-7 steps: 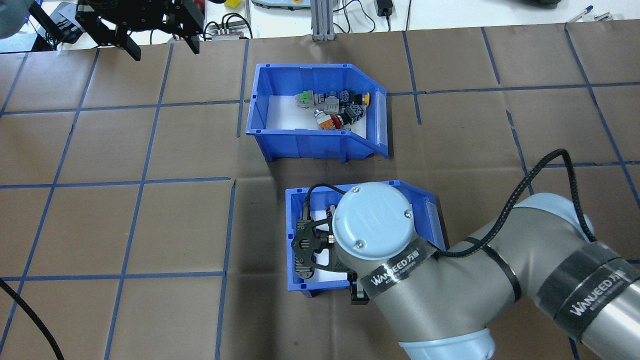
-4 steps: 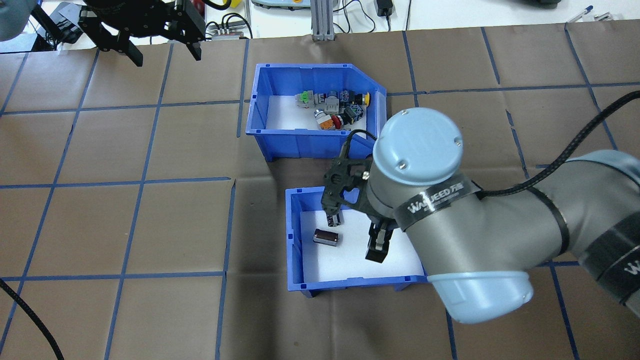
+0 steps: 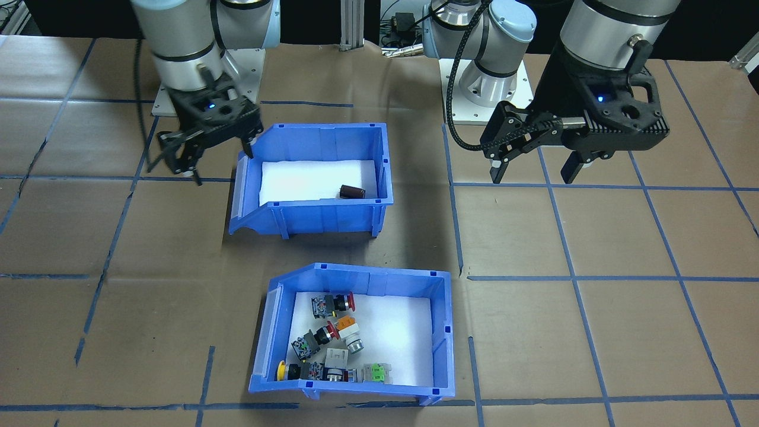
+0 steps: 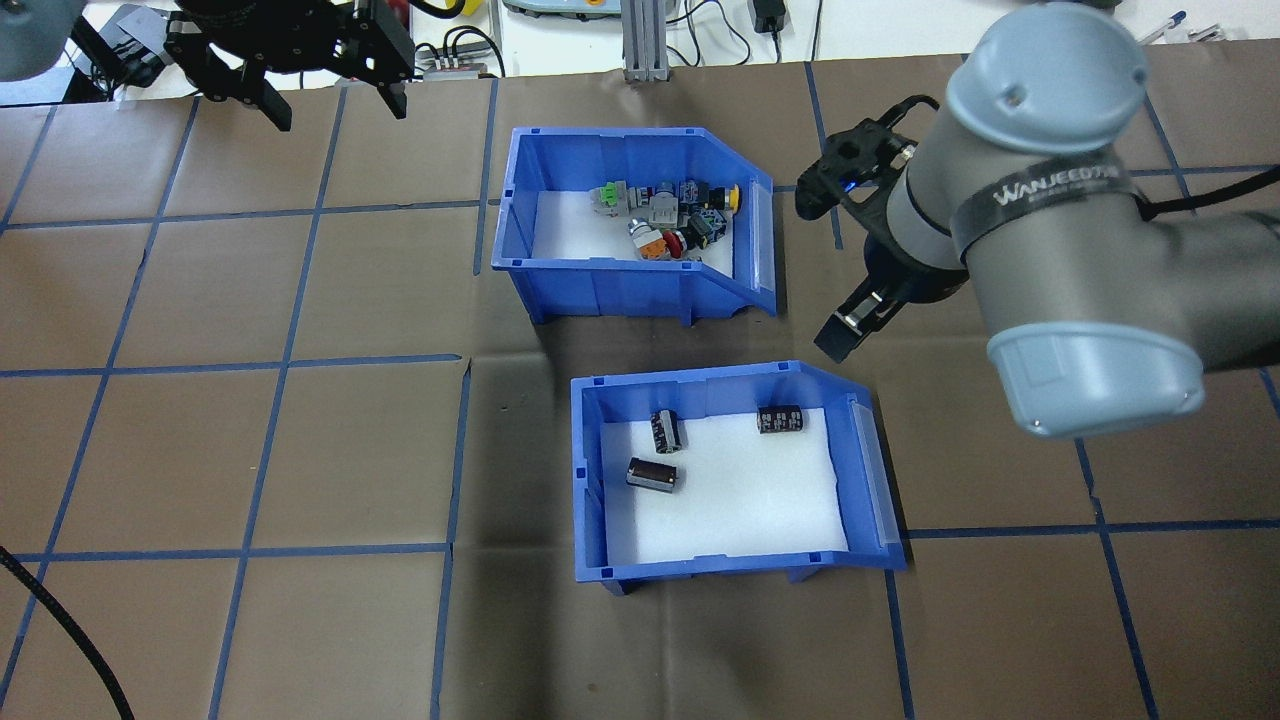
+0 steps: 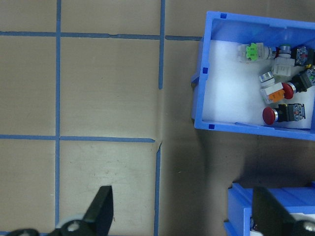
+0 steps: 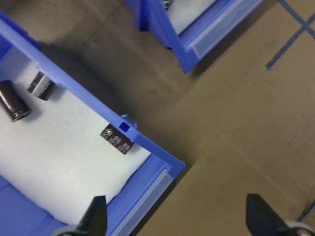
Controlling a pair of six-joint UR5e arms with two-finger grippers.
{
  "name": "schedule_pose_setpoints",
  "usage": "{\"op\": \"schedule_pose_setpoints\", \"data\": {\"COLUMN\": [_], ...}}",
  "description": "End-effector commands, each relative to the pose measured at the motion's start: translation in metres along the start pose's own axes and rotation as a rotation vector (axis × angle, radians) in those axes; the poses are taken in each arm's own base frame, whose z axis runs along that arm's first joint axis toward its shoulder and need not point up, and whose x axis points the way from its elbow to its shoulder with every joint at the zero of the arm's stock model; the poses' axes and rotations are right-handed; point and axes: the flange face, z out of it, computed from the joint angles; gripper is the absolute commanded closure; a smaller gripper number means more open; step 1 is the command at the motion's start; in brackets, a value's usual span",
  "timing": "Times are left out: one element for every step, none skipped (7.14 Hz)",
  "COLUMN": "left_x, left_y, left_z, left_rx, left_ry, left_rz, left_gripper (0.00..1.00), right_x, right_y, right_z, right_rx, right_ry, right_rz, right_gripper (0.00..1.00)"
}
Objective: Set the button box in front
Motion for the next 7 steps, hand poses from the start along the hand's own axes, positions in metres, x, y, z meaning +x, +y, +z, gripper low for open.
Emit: {"op": "schedule_pose_setpoints", "data": {"left_x": [-0.001, -0.002, -0.002, -0.003, -0.002, -0.003, -0.003], "left_y": [-0.008, -0.010, -0.010, -0.009, -0.009, -0.005, 0.004], "left_z": [-0.003, 0.000, 0.002, 0.005, 0.007, 0.007, 0.010], "left_rx": [0.074, 0.078, 0.073, 0.061, 0.056, 0.050, 0.037], "left_ry": [-0.003, -0.003, -0.006, -0.010, -0.008, -0.011, -0.011], "left_rz": [-0.001, 0.002, 0.003, 0.003, 0.004, 0.003, 0.004], "left_gripper": [0.01, 0.01, 0.01, 0.01, 0.01, 0.01, 0.01], "right_x": [0.044, 0.050, 0.059, 0.066, 0.065, 0.066, 0.066], "right_y": [-0.011, -0.019, -0.030, -0.035, -0.035, -0.034, -0.033], "right_z": [-0.018, -0.041, -0.042, -0.044, -0.043, -0.045, -0.046], "right_rx": [-0.053, -0.060, -0.065, -0.067, -0.070, -0.067, -0.065], "right_ry": [-0.021, -0.017, -0.017, -0.011, -0.012, -0.007, -0.008], "right_rz": [0.306, 0.512, 0.573, 0.645, 0.694, 0.725, 0.727], "right_gripper": [0.00, 0.00, 0.00, 0.00, 0.00, 0.00, 0.00]}}
